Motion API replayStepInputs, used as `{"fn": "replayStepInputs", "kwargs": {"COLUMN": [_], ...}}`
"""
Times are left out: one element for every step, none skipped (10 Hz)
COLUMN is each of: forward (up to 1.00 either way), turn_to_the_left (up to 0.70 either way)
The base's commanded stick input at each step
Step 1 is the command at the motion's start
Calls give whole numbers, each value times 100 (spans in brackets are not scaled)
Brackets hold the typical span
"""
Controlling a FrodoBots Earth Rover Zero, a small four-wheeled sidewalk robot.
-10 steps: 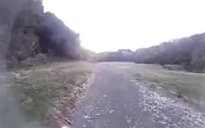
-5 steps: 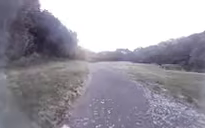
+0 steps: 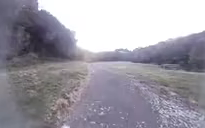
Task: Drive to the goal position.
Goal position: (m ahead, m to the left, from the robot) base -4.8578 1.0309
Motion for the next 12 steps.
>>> {"fn": "replayStepInputs", "kwargs": {"forward": [70,70,70,70,70,70,70,70,70,70,70,70], "turn_to_the_left": [0,0,0,0,0,-4,-9,-9,-4,-3,-8,-12]}}
